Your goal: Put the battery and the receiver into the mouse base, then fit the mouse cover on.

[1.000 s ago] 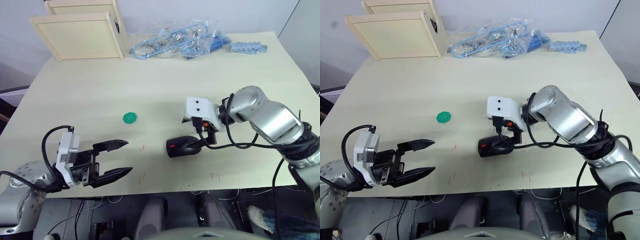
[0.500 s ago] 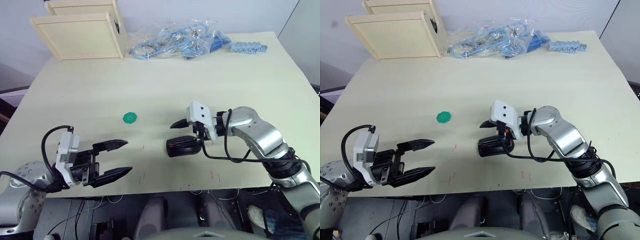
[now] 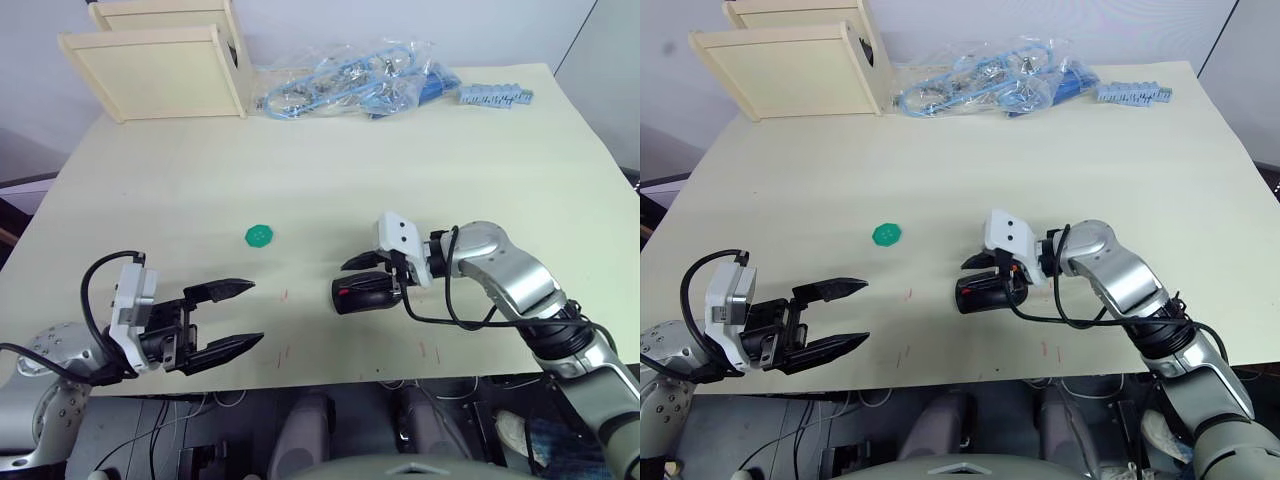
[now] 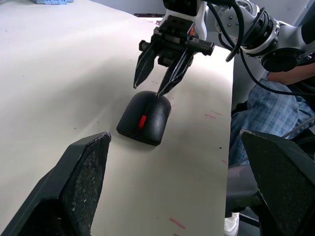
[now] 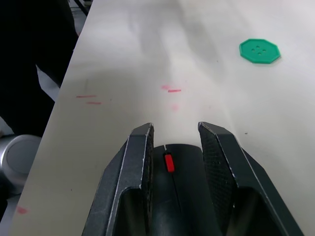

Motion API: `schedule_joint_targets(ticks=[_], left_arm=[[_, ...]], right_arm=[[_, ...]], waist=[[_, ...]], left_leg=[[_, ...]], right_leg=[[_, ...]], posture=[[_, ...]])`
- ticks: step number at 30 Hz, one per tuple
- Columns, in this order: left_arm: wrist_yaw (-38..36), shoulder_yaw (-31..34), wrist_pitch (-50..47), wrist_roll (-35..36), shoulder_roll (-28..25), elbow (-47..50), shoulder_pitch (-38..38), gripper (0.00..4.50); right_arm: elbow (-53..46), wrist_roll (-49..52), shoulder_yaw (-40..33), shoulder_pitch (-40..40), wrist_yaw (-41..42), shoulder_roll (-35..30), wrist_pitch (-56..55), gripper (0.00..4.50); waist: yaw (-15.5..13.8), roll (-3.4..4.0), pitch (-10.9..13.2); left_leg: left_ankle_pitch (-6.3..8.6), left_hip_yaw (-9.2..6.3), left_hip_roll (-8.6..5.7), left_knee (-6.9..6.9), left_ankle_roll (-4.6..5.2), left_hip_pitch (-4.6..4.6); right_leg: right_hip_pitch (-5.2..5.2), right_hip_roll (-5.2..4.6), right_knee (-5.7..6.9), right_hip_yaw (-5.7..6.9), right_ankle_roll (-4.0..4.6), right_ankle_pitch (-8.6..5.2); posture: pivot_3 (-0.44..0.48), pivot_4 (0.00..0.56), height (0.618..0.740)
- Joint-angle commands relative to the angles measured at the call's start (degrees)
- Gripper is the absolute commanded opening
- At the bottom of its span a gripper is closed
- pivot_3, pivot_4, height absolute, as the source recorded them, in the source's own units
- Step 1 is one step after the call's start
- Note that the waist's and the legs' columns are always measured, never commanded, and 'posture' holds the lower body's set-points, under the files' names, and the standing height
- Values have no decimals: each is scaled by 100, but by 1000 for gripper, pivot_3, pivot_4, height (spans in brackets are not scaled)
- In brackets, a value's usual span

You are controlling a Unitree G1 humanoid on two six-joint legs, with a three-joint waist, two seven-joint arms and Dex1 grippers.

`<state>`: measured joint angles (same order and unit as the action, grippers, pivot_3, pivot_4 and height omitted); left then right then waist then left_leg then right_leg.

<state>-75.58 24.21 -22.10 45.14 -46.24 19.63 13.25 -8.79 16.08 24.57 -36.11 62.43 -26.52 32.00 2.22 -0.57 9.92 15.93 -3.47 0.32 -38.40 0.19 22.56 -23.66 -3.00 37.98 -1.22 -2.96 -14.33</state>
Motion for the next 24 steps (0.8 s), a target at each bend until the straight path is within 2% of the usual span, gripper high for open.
schedule_joint_targets(ticks=[1, 9, 19, 24], left_arm=[[37, 134, 39, 78, -6, 83, -8, 4500], [76, 115, 54, 83, 11, 145, 46, 4500], [78, 105, 98, 46, 36, 156, 108, 4500], [88, 59, 122, 14, 61, 150, 91, 4500]], right_arm=[[76, -141, 88, -6, 67, 8, -213, 1508], [262, -336, 303, -108, 207, 56, -174, 1508], [26, -589, 605, -487, 49, 197, 541, 1508], [430, -1324, 1367, -618, 118, -95, 696, 1508]], waist=[[0, 0, 0], [0, 0, 0], [-1, 0, 0], [2, 0, -1]], left_leg=[[0, 0, 0, 0, 0, 0], [0, -1, 0, 0, 0, 0], [-1, -2, 0, 0, -2, 0], [-2, -1, 0, 0, -3, -2]], right_leg=[[0, 0, 0, 0, 0, 0], [0, 0, 0, 0, 0, 0], [0, 0, 1, 1, 0, 0], [0, 0, 1, 0, 0, 1]], posture=[[0, 150, 740], [0, 150, 740], [0, 150, 740], [0, 150, 740]])
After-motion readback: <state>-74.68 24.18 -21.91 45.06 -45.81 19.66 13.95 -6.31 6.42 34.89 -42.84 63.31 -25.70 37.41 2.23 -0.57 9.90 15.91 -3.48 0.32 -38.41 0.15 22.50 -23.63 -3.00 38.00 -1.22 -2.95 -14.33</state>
